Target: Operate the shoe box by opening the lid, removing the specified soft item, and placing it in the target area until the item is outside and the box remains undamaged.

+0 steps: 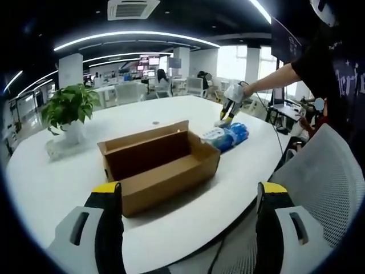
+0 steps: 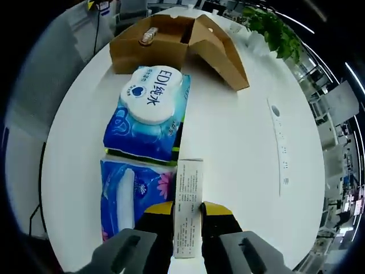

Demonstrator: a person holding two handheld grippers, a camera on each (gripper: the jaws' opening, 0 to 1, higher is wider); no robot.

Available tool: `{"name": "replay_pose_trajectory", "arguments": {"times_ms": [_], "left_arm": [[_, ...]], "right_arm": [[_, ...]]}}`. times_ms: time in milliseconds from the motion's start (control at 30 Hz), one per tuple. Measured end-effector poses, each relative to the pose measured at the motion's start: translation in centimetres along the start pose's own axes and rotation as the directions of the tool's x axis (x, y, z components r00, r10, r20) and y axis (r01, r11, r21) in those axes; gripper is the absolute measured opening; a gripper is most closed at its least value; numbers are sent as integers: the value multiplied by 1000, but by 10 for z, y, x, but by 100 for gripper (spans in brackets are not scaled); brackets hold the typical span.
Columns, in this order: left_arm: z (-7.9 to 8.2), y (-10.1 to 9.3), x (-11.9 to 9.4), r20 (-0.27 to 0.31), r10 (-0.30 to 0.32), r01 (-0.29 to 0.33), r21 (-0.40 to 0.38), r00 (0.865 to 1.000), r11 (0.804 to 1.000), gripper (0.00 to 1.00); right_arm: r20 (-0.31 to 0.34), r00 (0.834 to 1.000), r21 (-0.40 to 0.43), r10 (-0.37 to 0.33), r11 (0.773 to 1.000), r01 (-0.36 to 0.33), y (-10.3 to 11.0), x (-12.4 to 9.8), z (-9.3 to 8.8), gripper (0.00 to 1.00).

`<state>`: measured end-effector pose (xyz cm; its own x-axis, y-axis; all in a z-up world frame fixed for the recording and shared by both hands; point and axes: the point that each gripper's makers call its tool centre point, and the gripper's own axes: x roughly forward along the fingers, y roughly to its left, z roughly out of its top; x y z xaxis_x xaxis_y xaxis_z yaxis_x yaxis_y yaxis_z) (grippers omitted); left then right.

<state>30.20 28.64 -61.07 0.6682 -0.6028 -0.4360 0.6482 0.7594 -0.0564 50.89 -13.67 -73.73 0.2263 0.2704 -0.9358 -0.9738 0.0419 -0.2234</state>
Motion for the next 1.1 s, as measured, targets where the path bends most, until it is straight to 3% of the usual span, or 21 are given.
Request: {"name": "replay_pose_trajectory", "arguments": {"times_ms": [367, 1100], "left_arm": [[0, 1, 0, 2, 4, -4, 3, 1000, 1000, 95], [-1, 4, -1, -3, 9, -9, 8, 1000, 1000, 92]], "right_arm": [[-36, 999, 37, 6, 999, -4, 1, -2, -10, 14], [-49, 999, 72, 3, 997, 0, -4, 1, -9, 15]]}}
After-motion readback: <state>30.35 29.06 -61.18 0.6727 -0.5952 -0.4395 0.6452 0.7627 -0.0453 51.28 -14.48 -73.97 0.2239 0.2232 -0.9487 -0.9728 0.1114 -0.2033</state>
